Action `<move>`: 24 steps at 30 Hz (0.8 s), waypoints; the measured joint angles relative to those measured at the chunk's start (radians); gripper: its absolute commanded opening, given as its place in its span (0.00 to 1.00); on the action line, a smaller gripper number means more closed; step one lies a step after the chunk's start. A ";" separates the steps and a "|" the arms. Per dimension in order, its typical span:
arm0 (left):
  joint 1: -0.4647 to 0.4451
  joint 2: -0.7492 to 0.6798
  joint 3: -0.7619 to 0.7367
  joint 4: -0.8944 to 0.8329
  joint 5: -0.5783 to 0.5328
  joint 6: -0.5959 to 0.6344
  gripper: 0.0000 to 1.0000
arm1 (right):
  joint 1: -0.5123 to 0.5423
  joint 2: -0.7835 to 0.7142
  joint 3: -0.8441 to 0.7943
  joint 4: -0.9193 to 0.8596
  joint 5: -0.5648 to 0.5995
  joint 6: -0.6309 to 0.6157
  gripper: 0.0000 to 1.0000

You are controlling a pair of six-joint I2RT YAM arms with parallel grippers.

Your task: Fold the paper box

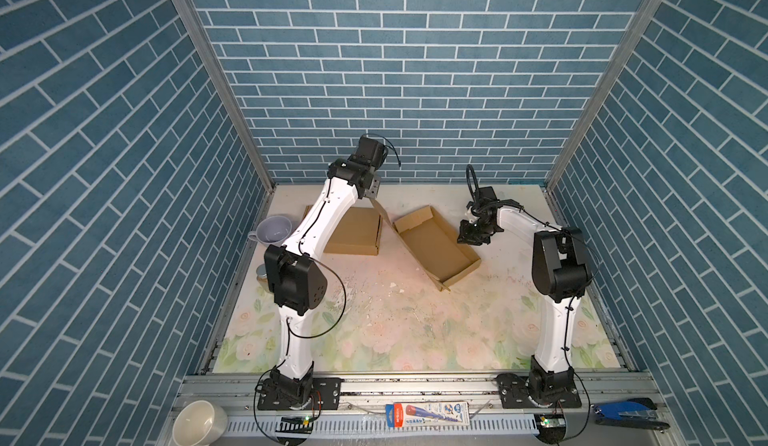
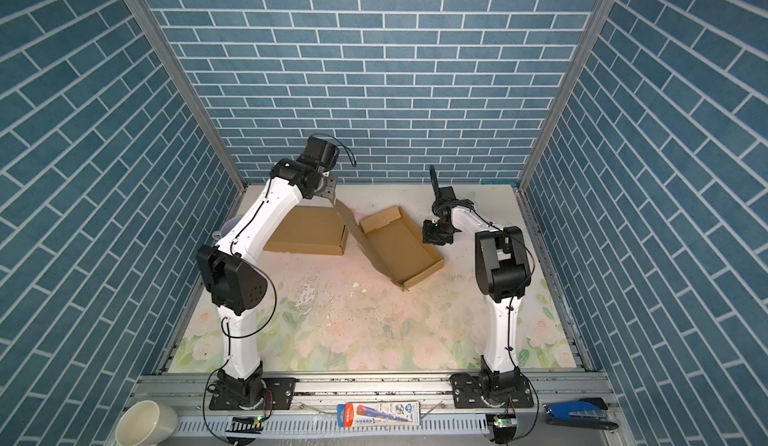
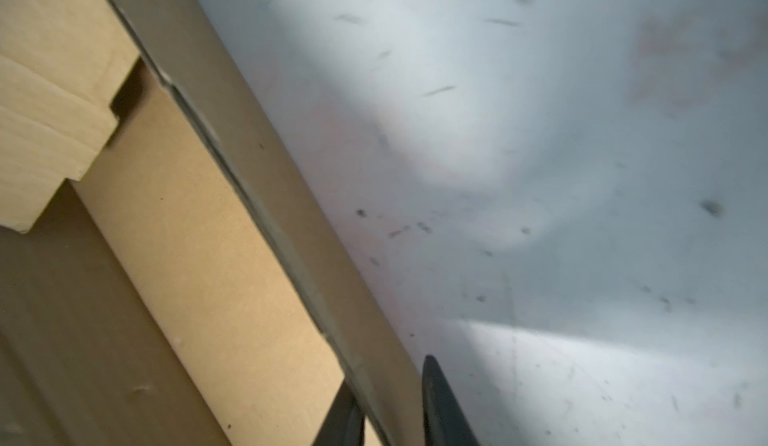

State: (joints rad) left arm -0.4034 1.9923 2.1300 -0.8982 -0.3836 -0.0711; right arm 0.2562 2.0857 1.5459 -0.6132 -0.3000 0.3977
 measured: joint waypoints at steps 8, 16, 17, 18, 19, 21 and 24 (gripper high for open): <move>0.061 -0.163 -0.172 0.197 0.077 -0.003 1.00 | -0.083 -0.162 -0.314 0.188 0.003 0.324 0.25; 0.117 -0.240 -0.359 0.346 0.222 -0.032 1.00 | -0.041 -0.383 -0.636 0.394 0.016 0.639 0.34; 0.124 -0.253 -0.392 0.374 0.246 -0.035 1.00 | -0.021 -0.406 -0.660 0.402 0.021 0.662 0.36; 0.133 -0.271 -0.435 0.409 0.275 -0.038 1.00 | 0.007 -0.433 -0.682 0.405 0.026 0.687 0.37; 0.143 -0.294 -0.481 0.450 0.301 -0.038 1.00 | 0.034 -0.459 -0.698 0.405 0.031 0.705 0.38; 0.161 -0.339 -0.564 0.524 0.343 -0.036 1.00 | 0.081 -0.511 -0.721 0.406 0.034 0.732 0.41; 0.182 -0.397 -0.649 0.629 0.382 -0.032 0.96 | 0.114 -0.581 -0.736 0.397 0.028 0.747 0.44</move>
State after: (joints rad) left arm -0.2214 1.5948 1.4807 -0.2695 -0.0013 -0.1028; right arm 0.3706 1.5047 0.8101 -0.2157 -0.2722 1.1442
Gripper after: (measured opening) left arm 0.993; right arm 0.422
